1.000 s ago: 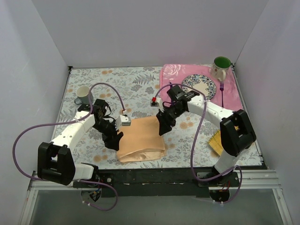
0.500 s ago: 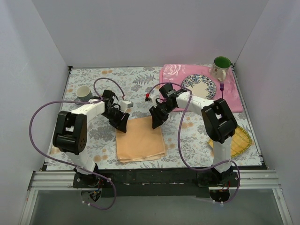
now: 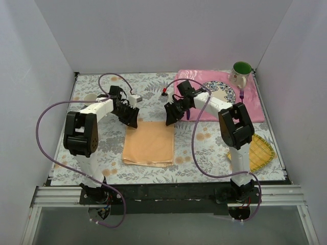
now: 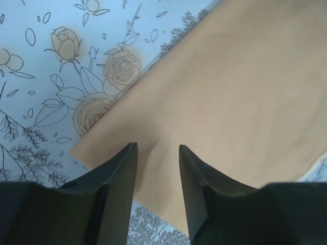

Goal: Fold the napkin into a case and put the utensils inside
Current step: Smooth out the square-folded napkin at the center of the board.

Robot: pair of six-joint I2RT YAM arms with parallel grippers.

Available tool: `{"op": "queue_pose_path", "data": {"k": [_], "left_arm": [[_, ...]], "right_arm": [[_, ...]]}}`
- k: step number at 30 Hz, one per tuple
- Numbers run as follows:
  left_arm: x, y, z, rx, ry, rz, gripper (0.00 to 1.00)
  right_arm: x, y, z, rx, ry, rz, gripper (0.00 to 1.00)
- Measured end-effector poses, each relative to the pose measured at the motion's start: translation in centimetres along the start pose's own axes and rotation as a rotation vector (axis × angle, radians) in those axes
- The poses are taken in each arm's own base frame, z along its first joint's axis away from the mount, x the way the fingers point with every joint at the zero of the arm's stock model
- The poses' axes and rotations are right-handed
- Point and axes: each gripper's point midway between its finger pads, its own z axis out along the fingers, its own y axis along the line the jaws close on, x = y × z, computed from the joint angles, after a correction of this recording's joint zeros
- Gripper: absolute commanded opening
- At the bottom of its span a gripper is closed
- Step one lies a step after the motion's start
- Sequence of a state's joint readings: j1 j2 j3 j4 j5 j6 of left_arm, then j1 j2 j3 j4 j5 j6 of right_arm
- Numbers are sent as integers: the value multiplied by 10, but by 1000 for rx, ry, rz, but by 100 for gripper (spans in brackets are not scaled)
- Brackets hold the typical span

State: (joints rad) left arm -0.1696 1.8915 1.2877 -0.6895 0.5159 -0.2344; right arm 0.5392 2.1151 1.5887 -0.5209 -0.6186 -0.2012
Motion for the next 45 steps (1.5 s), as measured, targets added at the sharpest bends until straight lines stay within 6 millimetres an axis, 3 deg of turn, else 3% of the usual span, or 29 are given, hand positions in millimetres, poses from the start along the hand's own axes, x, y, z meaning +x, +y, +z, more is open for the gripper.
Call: {"op": "queue_pose_path", "data": {"k": [3, 5, 8, 10, 13, 15, 18, 21, 23, 32, 37, 45], "left_arm": [[-4, -16, -23, 46, -38, 58, 48], [-7, -42, -48, 59, -93, 155, 51], [-5, -104, -80, 77, -187, 361, 51], [6, -153, -87, 114, -237, 523, 47], [34, -209, -78, 187, -260, 730, 41], [59, -233, -61, 235, -223, 824, 38], [94, -253, -32, 259, -139, 923, 37], [115, -267, -14, 258, -99, 1001, 37], [119, -272, -5, 241, -96, 1034, 37], [101, -268, 20, 131, -135, 1042, 35], [102, -265, 32, 118, -122, 1051, 29], [111, -255, 47, 96, -87, 1055, 28]], "right_arm": [[-9, 13, -19, -27, -54, -27, 44], [-2, 36, -36, -61, -74, -26, 45], [18, 73, -61, -113, -97, -7, 37], [32, 88, -68, -141, -100, 10, 34], [61, 94, -64, -166, -60, 83, 33], [87, 94, -57, -175, -11, 153, 31], [120, 96, -51, -183, 53, 244, 30], [133, 97, -49, -184, 76, 287, 29], [135, 96, -48, -183, 77, 299, 28], [133, 95, -41, -214, 68, 351, 28], [130, 96, -39, -230, 60, 371, 27], [133, 94, -33, -244, 72, 403, 27]]}}
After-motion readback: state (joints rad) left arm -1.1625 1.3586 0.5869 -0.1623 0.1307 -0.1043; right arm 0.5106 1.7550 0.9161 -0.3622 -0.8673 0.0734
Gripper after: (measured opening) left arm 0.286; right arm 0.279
